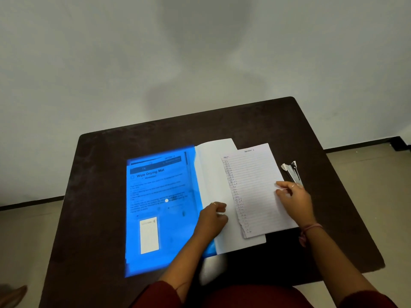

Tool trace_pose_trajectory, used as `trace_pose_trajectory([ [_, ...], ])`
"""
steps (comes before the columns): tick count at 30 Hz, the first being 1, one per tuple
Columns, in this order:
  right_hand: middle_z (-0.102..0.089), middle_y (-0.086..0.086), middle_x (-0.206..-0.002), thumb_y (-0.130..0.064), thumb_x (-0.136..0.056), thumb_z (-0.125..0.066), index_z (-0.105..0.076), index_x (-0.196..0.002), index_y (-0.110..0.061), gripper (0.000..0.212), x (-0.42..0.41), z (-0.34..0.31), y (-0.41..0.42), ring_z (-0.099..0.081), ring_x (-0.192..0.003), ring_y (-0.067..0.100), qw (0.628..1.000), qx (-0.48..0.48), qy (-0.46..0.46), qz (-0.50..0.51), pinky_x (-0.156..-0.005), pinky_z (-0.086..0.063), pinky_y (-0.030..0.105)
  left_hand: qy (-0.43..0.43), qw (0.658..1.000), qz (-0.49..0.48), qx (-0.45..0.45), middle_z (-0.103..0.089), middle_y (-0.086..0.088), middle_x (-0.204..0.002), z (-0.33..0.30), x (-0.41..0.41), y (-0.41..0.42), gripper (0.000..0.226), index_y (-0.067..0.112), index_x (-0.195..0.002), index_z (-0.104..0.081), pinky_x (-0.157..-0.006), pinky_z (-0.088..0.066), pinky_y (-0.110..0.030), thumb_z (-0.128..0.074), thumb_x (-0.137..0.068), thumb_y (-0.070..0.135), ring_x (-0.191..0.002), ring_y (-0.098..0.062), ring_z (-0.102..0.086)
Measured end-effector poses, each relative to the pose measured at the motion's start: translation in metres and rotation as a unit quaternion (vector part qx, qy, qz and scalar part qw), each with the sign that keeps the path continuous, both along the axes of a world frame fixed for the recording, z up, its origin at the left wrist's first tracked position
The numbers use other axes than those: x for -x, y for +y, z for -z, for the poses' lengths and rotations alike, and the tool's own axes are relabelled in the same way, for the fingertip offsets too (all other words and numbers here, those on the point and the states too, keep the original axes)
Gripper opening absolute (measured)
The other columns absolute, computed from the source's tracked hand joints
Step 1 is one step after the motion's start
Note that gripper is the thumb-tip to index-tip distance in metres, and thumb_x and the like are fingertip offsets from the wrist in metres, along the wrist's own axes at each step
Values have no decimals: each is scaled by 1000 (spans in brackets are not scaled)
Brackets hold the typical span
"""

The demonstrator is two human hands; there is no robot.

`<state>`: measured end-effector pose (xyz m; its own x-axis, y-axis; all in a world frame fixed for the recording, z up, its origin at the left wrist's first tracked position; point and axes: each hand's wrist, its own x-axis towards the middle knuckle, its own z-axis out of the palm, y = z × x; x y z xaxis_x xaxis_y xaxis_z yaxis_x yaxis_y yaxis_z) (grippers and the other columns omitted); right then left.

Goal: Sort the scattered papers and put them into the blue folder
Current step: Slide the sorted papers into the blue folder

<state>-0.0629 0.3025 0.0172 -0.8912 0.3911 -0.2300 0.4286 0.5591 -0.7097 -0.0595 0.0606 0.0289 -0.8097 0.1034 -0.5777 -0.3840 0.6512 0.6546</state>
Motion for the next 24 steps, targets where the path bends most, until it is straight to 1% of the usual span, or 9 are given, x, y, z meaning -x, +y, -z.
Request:
trace_pose_trajectory([
  [3,-54,13,-122,-13,-88,-63,-63,-118,-8,31,2,4,18,-53,-101,20,999,-28,-24,25,-92,-44,33,-36,996,-68,-39,-63,-2,-120,2,6,14,44,10,-130,-53,-92,-46,-22,-57,-87,8,-100,-14,-60],
  [6,-53,13,-122,-20,-85,-68,-61,-121,-8,38,2,7,21,-52,-93,16,998,-17,-55,15,-86,-44,28,-41,993,-106,-42,-60,-3,-125,5,8,27,48,9,-133,-50,-98,-44,-26,-57,-86,9,-111,-17,-58],
  [9,-53,11,-118,-23,-83,-71,-60,-120,-8,41,2,10,17,-52,-88,15,999,-8,-47,12,-80,-42,25,-27,992,-114,-38,-61,-4,-122,6,10,39,44,7,-130,-52,-92,-41,-22,-56,-86,7,-113,-18,-56],
  [12,-57,10,-112,-24,-80,-74,-60,-119,-8,44,4,14,15,-55,-86,15,999,9,-35,30,-79,-45,26,-19,992,-120,-35,-64,-3,-108,9,12,47,38,6,-122,-56,-82,-42,-21,-59,-83,7,-99,-17,-59],
  [14,-60,9,-107,-23,-80,-74,-59,-120,-7,46,5,15,17,-57,-86,16,998,20,-31,47,-81,-48,28,-17,991,-128,-36,-61,-3,-105,12,13,48,39,6,-121,-54,-80,-41,-20,-64,-84,10,-93,-15,-56],
  [17,-63,7,-96,-18,-82,-73,-60,-119,-5,41,6,14,20,-58,-80,16,996,40,-25,70,-79,-49,28,-12,991,-132,-35,-56,-1,-98,15,13,50,41,10,-122,-51,-77,-40,-19,-67,-84,13,-89,-13,-54],
  [19,-64,7,-90,-14,-83,-71,-62,-115,-4,34,7,12,20,-57,-74,13,996,51,-17,71,-72,-46,22,-4,991,-128,-34,-55,1,-96,16,13,51,41,9,-122,-51,-72,-41,-14,-66,-84,11,-86,-12,-54],
  [22,-65,6,-87,-11,-86,-67,-63,-113,-2,29,7,10,19,-58,-76,14,995,63,-9,72,-67,-44,17,16,993,-111,-25,-56,0,-100,17,12,54,40,8,-122,-52,-60,-37,-4,-66,-84,8,-80,-8,-53],
  [24,-66,8,-91,-11,-87,-65,-64,-113,-1,28,7,10,18,-59,-81,16,995,64,-7,74,-75,-48,24,33,993,-109,-23,-57,-4,-107,18,12,55,41,8,-122,-53,-61,-38,-4,-67,-84,10,-76,-6,-51],
])
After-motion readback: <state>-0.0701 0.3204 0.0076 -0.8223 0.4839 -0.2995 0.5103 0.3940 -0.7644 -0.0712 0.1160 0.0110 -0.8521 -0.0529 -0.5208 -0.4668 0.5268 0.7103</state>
